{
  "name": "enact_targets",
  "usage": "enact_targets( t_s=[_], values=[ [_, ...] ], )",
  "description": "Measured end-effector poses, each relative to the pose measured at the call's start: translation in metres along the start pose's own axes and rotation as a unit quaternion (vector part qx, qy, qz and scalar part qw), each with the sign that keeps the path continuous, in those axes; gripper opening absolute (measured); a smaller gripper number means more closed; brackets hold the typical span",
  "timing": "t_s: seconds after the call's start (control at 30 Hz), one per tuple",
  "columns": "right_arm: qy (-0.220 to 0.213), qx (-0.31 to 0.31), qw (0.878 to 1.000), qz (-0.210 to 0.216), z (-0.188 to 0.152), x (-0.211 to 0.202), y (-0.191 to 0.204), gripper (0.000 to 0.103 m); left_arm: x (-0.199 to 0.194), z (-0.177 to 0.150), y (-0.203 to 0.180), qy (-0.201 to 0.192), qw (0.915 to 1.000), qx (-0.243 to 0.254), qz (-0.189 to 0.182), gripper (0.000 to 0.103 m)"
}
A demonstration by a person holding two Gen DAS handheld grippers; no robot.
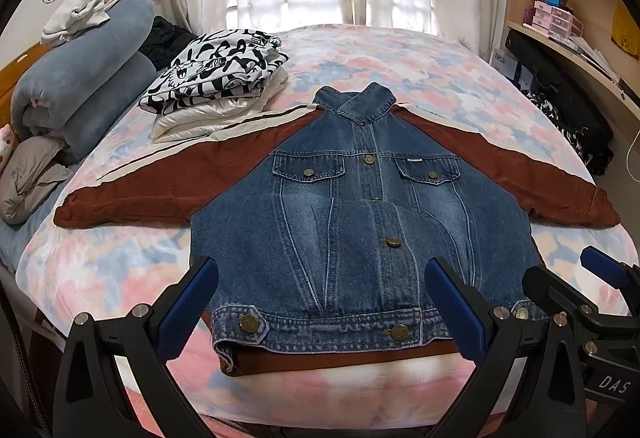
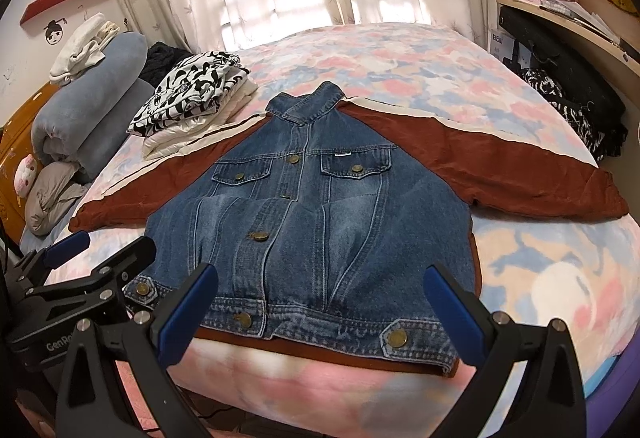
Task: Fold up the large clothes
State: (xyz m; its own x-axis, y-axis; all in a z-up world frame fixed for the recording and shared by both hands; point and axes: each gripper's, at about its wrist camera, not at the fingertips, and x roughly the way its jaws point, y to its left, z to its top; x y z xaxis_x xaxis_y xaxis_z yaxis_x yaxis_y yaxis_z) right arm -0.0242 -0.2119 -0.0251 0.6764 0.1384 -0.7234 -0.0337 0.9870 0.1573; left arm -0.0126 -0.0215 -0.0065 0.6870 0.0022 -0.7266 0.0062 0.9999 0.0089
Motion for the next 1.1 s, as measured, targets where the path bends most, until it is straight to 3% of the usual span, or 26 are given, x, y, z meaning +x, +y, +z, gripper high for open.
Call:
enact_targets(
  t_s=[0.6,0.77,1.1],
  values=[
    [-0.006,-0.005,1.0,0.01,0.003,0.001,-0.003,0.103,0.008,0.005,-0.01,0.007,0.9999,-0.009,0.0,0.102],
    [-0.017,-0.014,1.0,0.019,0.009,-0.001,-0.011,0.103,0.012,0.019,-0.013,0.005,0.9998,-0.012,0.014,0.102],
    [-0.039,-0.001,0.999,0.038,0.037,-0.005,-0.042,0.103,0.019,0.058,-0.029,-0.016,0.9997,-0.018,0.001,0.102]
  ],
)
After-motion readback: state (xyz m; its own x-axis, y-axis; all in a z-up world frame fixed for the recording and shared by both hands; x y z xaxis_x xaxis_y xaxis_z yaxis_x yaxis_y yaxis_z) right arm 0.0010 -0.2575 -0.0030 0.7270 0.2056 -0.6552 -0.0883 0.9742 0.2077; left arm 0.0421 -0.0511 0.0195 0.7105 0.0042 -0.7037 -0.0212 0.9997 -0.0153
